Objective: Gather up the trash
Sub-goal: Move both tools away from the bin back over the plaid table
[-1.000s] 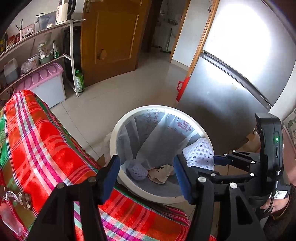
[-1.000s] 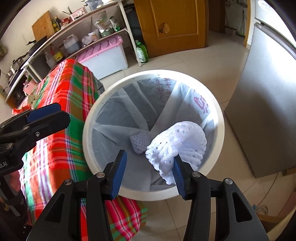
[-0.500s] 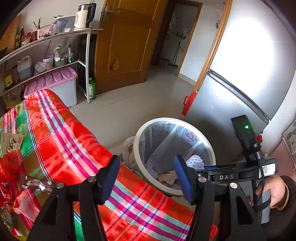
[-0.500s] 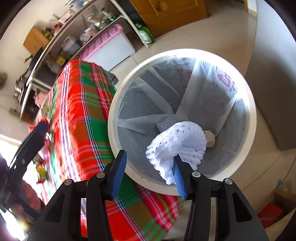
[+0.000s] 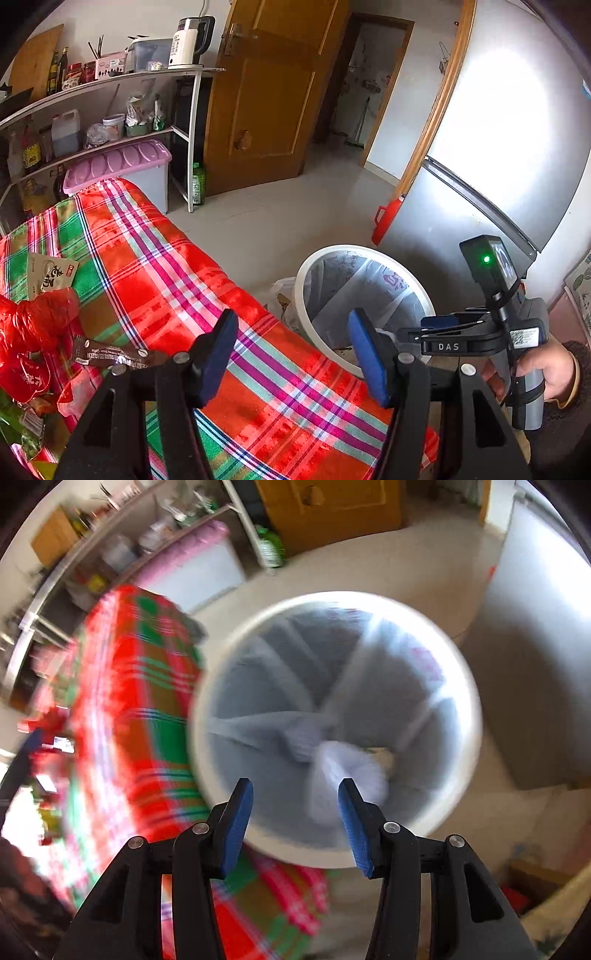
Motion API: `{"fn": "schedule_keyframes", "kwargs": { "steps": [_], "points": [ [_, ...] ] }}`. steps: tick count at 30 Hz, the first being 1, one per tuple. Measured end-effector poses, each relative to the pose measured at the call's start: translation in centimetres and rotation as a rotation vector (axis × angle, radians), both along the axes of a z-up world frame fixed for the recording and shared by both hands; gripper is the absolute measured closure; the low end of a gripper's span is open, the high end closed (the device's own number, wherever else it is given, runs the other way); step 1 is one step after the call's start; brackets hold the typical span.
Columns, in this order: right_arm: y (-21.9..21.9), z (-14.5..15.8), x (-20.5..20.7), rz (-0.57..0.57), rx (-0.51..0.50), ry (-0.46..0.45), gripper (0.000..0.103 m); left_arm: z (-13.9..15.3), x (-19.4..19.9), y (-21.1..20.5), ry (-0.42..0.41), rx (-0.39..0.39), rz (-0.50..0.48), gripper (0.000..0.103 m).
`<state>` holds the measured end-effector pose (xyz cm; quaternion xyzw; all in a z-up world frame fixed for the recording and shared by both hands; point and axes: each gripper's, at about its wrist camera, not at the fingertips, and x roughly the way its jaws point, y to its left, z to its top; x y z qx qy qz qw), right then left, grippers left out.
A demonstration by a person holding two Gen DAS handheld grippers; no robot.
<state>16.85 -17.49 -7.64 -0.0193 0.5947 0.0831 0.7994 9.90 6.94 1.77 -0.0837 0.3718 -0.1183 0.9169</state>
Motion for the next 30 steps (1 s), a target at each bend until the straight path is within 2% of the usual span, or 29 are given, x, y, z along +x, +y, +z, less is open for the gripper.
{"fn": "schedule_keyframes", "kwargs": {
  "steps": [1,4,7,12,17,21,30],
  "points": [
    [0.3,0.1,-0.1,-0.001,-0.074,-0.020,0.054,0.1,-0.2,0.2,-0.003,-0.003,-0.002,0.039],
    [0.4,1.9,-1.0,0.020,0.073,-0.084,0.054,0.3,-0.6,0.8,-0.011,-0.004,0.003,0.038],
    [1.4,3.6,-1.7,0.023,0.048,-0.163,0.054,0.6,-1.3,1.6,-0.022,0.002,0.020,0.038],
    [2.6,5.8,-3.6,0.065,0.178,-0.242,0.054,1.2,-3.4,3.8,-0.036,0.014,0.064,0.032],
    [6.7,7.2,-6.1,0.172,0.271,-0.353,0.054,1.4,-6.6,7.2,-0.045,0.039,0.140,0.029],
    [10.7,7.3,-7.8,0.281,0.310,-0.388,0.054,1.3,-9.8,10.7,-0.052,0.043,0.223,0.027],
    [18.6,6.5,-11.9,0.491,0.376,-0.377,0.054,0.1,-14.9,17.6,-0.004,0.070,0.401,0.022]
  ]
}}
